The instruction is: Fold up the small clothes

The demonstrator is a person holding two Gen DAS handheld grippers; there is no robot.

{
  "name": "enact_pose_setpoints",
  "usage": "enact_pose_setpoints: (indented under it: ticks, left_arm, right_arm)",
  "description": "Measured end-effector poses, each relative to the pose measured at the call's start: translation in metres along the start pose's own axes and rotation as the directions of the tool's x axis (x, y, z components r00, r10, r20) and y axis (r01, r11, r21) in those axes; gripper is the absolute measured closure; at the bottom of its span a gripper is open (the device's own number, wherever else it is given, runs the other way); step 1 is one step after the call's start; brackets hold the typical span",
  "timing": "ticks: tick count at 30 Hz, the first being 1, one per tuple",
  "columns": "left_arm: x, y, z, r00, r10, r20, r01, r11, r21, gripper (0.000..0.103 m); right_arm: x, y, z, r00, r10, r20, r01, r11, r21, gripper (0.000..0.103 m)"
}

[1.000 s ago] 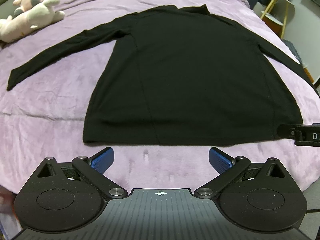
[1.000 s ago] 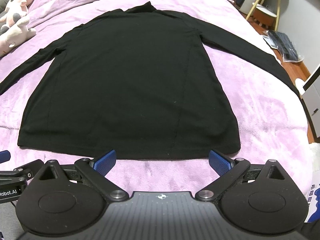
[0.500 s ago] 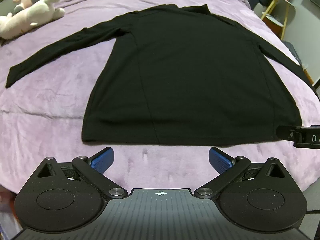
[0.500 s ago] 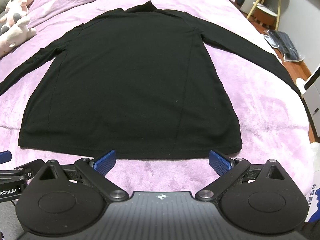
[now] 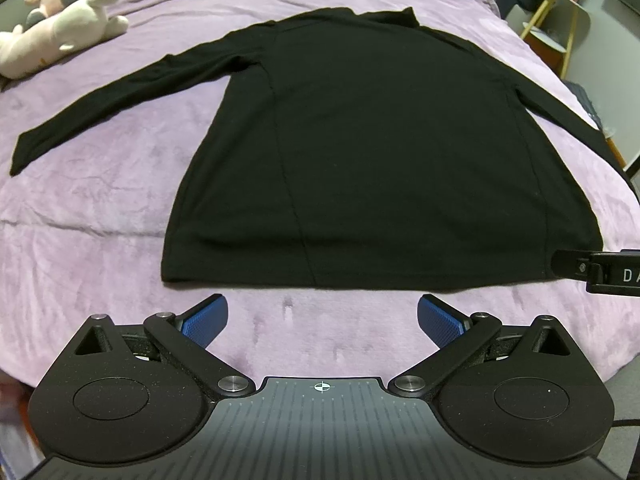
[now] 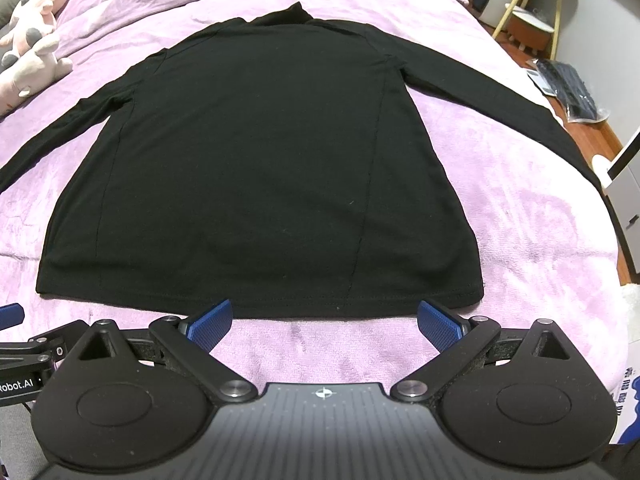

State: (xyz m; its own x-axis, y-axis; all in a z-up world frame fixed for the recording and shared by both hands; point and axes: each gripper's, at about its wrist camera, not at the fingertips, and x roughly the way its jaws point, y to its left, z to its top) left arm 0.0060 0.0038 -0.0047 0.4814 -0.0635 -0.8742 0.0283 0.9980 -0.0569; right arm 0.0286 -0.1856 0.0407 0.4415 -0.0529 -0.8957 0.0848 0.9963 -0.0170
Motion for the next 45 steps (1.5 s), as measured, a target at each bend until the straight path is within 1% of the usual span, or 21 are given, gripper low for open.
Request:
enact_pose_setpoints:
  ticks: [23,34,45]
  left_arm:
    - [0.002,-0.002,-0.001,1.0,-0.006,-0.007,0.006,1.0,-0.005,0.0]
    - [0.003,-0.004,-0.002,1.0,-0.007,-0.012,0.007,1.0,-0.007,0.0]
    - [0.006,-0.005,-0.001,0.999,-0.026,-0.018,0.026,0.999,-0.019,0.0]
  right_arm:
    - [0.002,-0.006,-0.002,1.0,0.01,0.0,-0.01,1.0,0.02,0.004]
    - [0.007,-0.014,-0.005,0.999,0.034,-0.002,-0.033,0.999,0.032,0.004]
    - [0.011,-0.021,-0.006,0.998,0.064,-0.006,-0.063,0.997,0.049,0.004]
